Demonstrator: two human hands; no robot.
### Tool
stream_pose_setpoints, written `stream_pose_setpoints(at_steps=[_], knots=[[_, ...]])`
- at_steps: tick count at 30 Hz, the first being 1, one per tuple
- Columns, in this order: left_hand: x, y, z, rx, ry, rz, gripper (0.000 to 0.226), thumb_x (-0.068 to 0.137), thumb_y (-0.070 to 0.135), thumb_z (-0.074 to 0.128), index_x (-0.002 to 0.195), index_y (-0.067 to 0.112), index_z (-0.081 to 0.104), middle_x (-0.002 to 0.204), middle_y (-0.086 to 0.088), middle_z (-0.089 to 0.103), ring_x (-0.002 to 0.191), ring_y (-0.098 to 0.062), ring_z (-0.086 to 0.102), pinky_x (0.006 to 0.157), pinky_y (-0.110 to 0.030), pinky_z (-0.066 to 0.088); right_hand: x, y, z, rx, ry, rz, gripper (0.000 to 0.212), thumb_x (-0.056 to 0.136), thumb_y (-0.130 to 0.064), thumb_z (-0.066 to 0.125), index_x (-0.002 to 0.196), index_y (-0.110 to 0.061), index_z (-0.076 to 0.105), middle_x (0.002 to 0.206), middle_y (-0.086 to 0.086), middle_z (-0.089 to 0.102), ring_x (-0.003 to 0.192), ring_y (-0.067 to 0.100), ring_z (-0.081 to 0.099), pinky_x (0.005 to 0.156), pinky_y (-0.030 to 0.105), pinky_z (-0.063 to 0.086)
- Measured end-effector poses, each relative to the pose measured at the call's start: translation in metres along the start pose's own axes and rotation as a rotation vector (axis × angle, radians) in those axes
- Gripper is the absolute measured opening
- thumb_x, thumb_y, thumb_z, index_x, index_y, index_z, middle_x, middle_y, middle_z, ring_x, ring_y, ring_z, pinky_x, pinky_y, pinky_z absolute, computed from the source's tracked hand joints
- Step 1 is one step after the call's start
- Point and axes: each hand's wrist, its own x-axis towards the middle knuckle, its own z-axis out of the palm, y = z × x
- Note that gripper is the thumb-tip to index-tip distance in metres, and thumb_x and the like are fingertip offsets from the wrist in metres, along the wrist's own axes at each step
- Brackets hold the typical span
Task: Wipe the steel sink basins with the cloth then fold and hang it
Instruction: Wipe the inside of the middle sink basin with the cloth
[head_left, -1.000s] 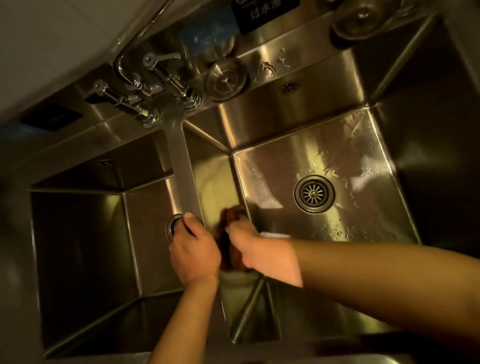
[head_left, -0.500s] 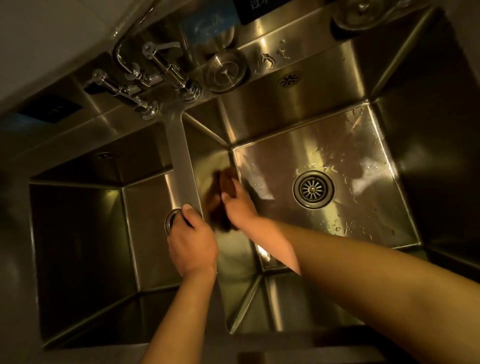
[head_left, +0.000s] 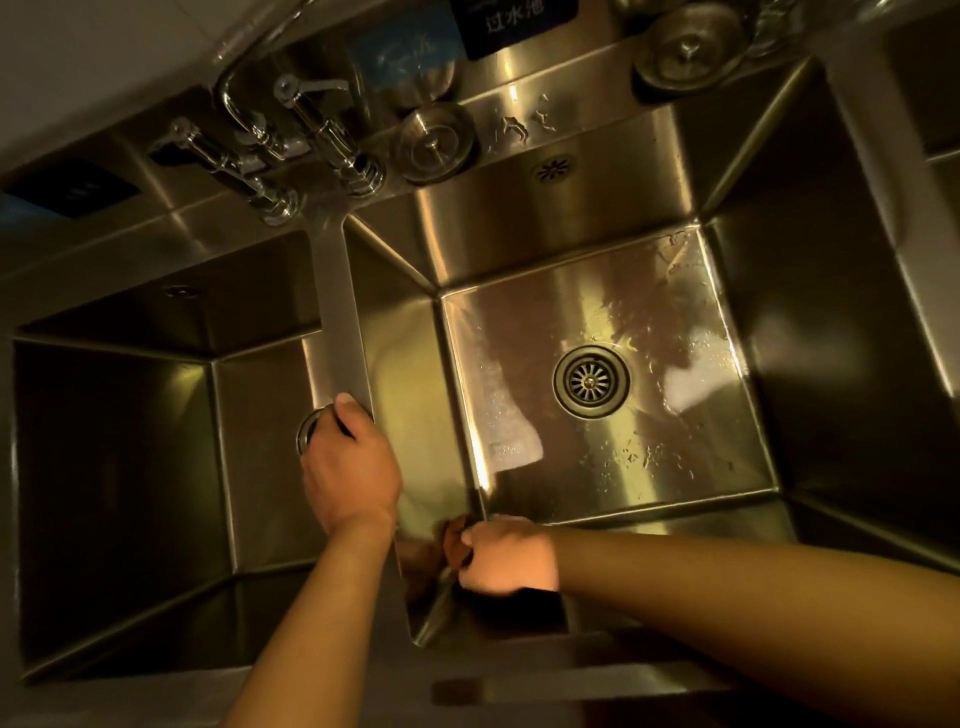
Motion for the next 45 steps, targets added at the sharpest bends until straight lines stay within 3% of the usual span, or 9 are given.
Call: stream_pose_setpoints(at_steps=[2,5,13,16,21,27,32,39,45], knots=[[0.001,-0.002,0.001,0.01,0.001,0.0,0.059,0.109,0.046,0.027,0.113,0.006,0.071,0.112,-0.027,0.07,0.104,-0.048,0.063,0.089,-0.052,0.052,-0.012,0.01,0.003,-0.004,-0.03,-0.118,0.042,0.101,-0.032,0.052,0.135,-0.008,0.057,0.134,0.02,0.059,0.123,0.038,0.057,0.104,0.042,0.047],[0.002,-0.004,0.002,0.01,0.003,0.0,0.06,0.108,0.047,0.027,0.113,0.006,0.07,0.112,-0.027,0.069,0.104,-0.048,0.063,0.09,-0.053,0.052,-0.015,0.036,0.005,0.001,-0.087,-0.109,0.047,0.103,-0.04,0.052,0.143,-0.014,0.051,0.142,0.016,0.055,0.129,0.034,0.054,0.109,0.041,0.043],[0.004,-0.005,0.002,-0.033,0.001,0.013,0.064,0.105,0.053,0.022,0.101,0.008,0.068,0.104,-0.022,0.069,0.097,-0.043,0.063,0.086,-0.054,0.053,-0.038,0.177,-0.034,-0.159,-0.218,0.348,0.046,0.108,-0.04,0.044,0.144,-0.014,0.051,0.141,0.013,0.057,0.126,0.029,0.056,0.11,0.042,0.043],[0.004,-0.004,0.001,-0.039,-0.01,0.007,0.065,0.104,0.055,0.021,0.099,0.009,0.067,0.103,-0.021,0.068,0.096,-0.043,0.063,0.084,-0.054,0.053,-0.049,0.221,-0.04,-0.218,-0.216,0.464,0.05,0.108,-0.04,0.043,0.15,-0.014,0.045,0.149,0.013,0.05,0.136,0.03,0.05,0.116,0.043,0.037],[0.003,-0.003,0.0,-0.043,-0.014,0.0,0.066,0.104,0.055,0.02,0.101,0.009,0.067,0.101,-0.022,0.069,0.093,-0.044,0.063,0.081,-0.048,0.052,-0.029,0.187,-0.031,-0.197,-0.234,0.447,0.049,0.109,-0.041,0.038,0.143,-0.009,0.052,0.141,0.014,0.056,0.128,0.029,0.056,0.112,0.041,0.042],[0.002,-0.005,0.001,-0.053,-0.016,0.0,0.062,0.104,0.056,0.021,0.096,0.014,0.065,0.097,-0.017,0.069,0.092,-0.04,0.063,0.079,-0.046,0.049,0.013,0.079,-0.008,-0.159,-0.209,0.12,0.053,0.11,-0.041,0.034,0.15,-0.009,0.047,0.15,0.018,0.049,0.137,0.037,0.047,0.113,0.044,0.038],[0.003,-0.007,0.002,-0.024,-0.004,-0.006,0.063,0.103,0.057,0.021,0.102,0.013,0.067,0.101,-0.018,0.07,0.096,-0.041,0.064,0.082,-0.047,0.05,0.034,0.018,0.022,-0.1,-0.137,0.073,0.061,0.103,-0.057,0.034,0.155,-0.025,0.035,0.162,0.013,0.023,0.144,0.049,0.026,0.112,0.065,0.029],[0.008,-0.009,0.004,0.012,-0.013,-0.022,0.066,0.103,0.055,0.021,0.11,0.009,0.067,0.107,-0.022,0.07,0.1,-0.045,0.064,0.089,-0.054,0.052,0.046,0.057,0.032,-0.068,-0.101,0.035,0.052,0.103,-0.052,0.036,0.154,-0.044,0.028,0.162,0.003,0.023,0.141,0.046,0.031,0.108,0.066,0.031],[0.007,-0.005,0.003,0.043,-0.018,-0.026,0.063,0.104,0.05,0.023,0.114,0.005,0.066,0.113,-0.029,0.068,0.103,-0.05,0.062,0.089,-0.057,0.05,0.035,0.129,0.014,-0.134,-0.076,0.278,0.046,0.103,-0.046,0.04,0.148,-0.038,0.04,0.151,0.006,0.034,0.138,0.045,0.036,0.108,0.065,0.036]])
